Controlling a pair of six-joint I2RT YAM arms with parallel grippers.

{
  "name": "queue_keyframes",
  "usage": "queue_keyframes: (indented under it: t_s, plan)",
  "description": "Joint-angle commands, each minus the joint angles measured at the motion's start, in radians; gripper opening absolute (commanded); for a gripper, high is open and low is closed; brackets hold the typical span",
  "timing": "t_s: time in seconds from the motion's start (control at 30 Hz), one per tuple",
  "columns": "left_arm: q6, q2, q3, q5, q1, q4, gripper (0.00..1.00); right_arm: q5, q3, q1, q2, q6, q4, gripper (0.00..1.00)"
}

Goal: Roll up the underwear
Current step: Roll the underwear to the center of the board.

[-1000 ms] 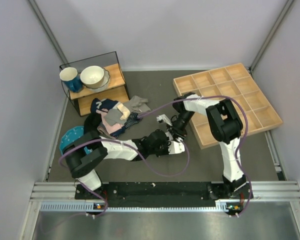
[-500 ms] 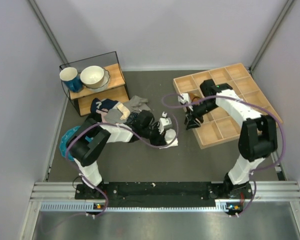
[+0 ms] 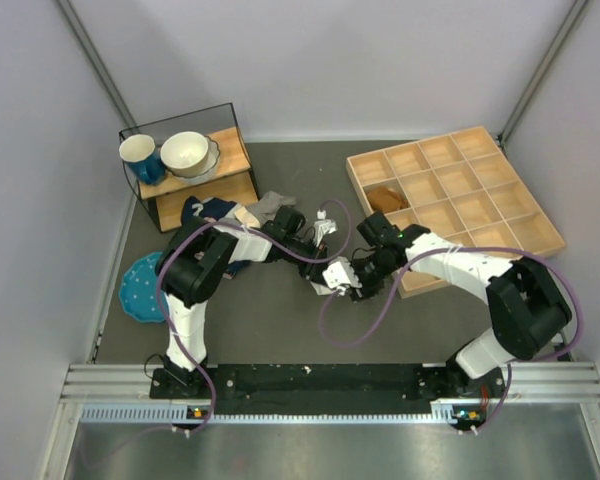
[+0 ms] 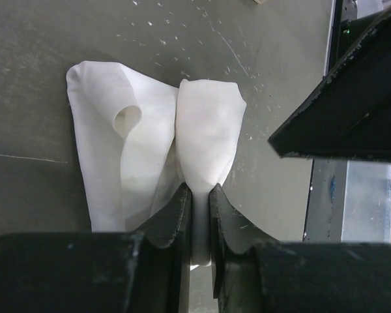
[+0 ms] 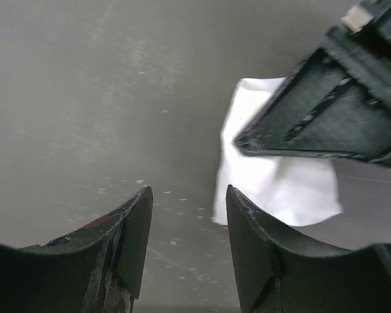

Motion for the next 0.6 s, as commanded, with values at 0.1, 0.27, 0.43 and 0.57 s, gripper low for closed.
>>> queue_keyframes:
  t_s: [0.1,0.27,0.43,0.57]
  plan:
    - [-0.037,0.048,-0.035,-0.109,0.002,-0.057,0.21,0.208,0.004,0.088,0.061,0.048,0.265,0.5]
    - [-0.069,0.016,-0.05,-0.135,0.004,0.01,0.26,0.237,-0.014,0.1,0.111,0.05,0.269,0.47]
    - [-0.155,-0.099,-0.143,-0.19,0.025,0.153,0.33,0.273,-0.006,0.107,0.176,0.096,0.258,0.36]
    - [-0.193,-0.323,-0.284,-0.285,0.063,0.332,0.43,0.213,0.026,0.094,0.187,0.125,0.151,0.27]
